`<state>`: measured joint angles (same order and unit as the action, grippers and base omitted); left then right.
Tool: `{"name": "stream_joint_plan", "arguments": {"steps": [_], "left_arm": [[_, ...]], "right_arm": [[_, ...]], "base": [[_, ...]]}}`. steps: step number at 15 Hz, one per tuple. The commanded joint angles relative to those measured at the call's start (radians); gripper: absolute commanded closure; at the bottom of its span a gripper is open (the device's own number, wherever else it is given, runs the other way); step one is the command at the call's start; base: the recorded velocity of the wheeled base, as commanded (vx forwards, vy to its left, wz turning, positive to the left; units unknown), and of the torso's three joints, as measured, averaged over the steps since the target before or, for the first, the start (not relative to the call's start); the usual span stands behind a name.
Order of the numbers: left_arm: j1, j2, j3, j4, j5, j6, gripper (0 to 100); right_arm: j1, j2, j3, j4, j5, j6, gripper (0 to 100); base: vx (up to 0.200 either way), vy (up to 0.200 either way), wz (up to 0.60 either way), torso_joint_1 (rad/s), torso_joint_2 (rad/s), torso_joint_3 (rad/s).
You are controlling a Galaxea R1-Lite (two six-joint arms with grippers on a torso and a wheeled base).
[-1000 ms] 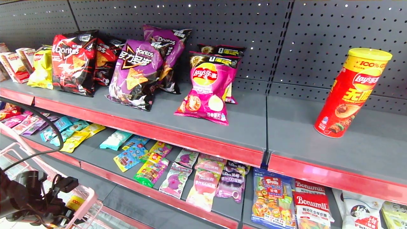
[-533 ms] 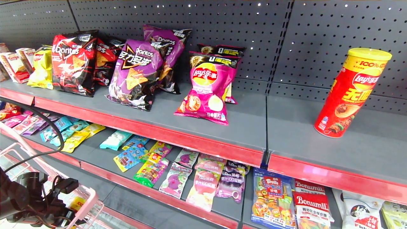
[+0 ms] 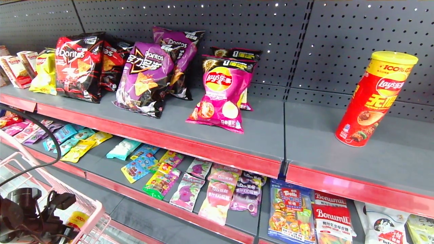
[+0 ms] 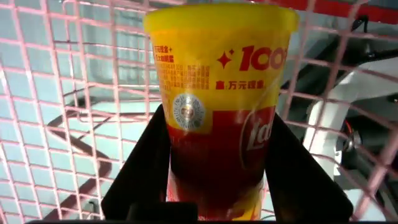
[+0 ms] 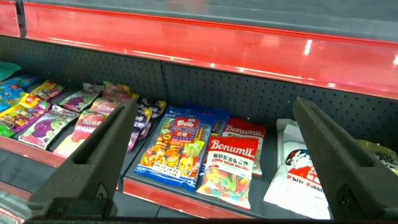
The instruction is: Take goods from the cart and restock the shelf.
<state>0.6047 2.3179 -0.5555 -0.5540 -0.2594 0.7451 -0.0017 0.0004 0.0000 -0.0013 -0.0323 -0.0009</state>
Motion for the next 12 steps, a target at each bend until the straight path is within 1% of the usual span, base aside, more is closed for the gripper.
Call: {"name": "stream_joint_plan", "arguments": {"steps": [1, 2, 3, 5, 6, 8, 10, 12], "left_arm": [[0.02, -0.029, 0.029, -0.072, -0.018, -0.003, 100], [0.02, -0.052, 0.036, -0.104, -0.035, -0.018, 100], [0.02, -0.086, 0.036, -0.115, -0.038, -0.056, 100], [0.02, -0.166, 0.043, -0.115, -0.038, -0.118, 100], [0.02, -0.204, 0.052, -0.115, -0.04, -0.135, 100], [0.021, -0.305, 0.08, -0.113, -0.04, -0.153, 100], [0.021, -0.387, 0.086, -0.11, -0.043, -0.174, 100], [0.021, -0.489, 0.082, -0.109, -0.066, -0.196, 100]], "right_arm": [[0.0, 0.0, 0.0, 0.0, 0.0, -0.001, 0], [0.0, 0.0, 0.0, 0.0, 0.0, -0.001, 0], [0.0, 0.0, 0.0, 0.0, 0.0, -0.001, 0], [0.0, 0.0, 0.0, 0.0, 0.0, -0.001, 0], [0.0, 0.0, 0.0, 0.0, 0.0, -0.001, 0], [0.0, 0.0, 0.0, 0.0, 0.0, -0.001, 0], [0.0, 0.0, 0.0, 0.0, 0.0, -0.001, 0], [0.0, 0.0, 0.0, 0.0, 0.0, -0.001, 0]], "base": [[0.0, 0.0, 0.0, 0.0, 0.0, 0.0], [0.0, 0.0, 0.0, 0.0, 0.0, 0.0], [0.0, 0.0, 0.0, 0.0, 0.0, 0.0], [0.0, 0.0, 0.0, 0.0, 0.0, 0.0], [0.0, 0.0, 0.0, 0.0, 0.0, 0.0], [0.0, 0.0, 0.0, 0.0, 0.0, 0.0], [0.0, 0.0, 0.0, 0.0, 0.0, 0.0], [0.0, 0.0, 0.0, 0.0, 0.0, 0.0]]}}
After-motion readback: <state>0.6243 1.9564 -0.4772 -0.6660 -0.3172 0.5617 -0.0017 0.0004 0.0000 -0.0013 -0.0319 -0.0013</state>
